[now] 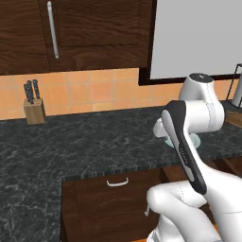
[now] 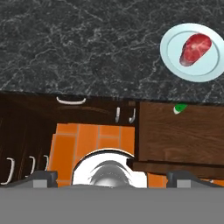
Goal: Pick up the knife from the drawer and place it on the cutting board. Then place the meat from the plate to the cutting board.
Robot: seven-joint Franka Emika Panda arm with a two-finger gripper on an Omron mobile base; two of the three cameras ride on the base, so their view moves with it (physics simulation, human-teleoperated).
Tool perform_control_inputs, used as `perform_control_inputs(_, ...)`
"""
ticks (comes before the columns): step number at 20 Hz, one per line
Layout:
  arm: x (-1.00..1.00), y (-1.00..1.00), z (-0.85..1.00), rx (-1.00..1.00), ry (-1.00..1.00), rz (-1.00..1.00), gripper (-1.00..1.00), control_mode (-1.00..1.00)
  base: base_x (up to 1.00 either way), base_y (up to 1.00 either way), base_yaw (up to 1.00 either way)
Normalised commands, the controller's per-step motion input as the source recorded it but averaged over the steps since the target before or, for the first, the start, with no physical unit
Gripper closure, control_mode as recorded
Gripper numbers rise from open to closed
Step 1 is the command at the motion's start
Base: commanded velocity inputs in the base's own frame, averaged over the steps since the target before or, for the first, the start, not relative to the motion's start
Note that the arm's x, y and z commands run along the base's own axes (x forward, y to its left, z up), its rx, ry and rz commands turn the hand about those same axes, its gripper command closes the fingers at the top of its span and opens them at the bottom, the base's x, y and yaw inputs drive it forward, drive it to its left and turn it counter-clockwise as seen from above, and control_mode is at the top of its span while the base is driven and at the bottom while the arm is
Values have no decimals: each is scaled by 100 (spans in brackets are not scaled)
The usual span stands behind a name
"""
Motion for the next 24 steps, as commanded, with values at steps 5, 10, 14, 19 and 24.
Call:
perform_control_inputs(5, -1, 0, 0, 0, 0, 0, -100, 100, -57, 0, 0)
perform_control_inputs(10, 0, 0, 0, 0, 0, 0, -100, 100, -89, 0, 0)
perform_control_inputs(14, 0, 0, 0, 0, 0, 0, -100, 100, 4, -62, 0)
perform_control_inputs(19, 0, 0, 0, 0, 0, 0, -100, 100, 40, -99, 0)
perform_control_inputs(24, 0, 0, 0, 0, 0, 0, -100, 100, 29, -100, 0)
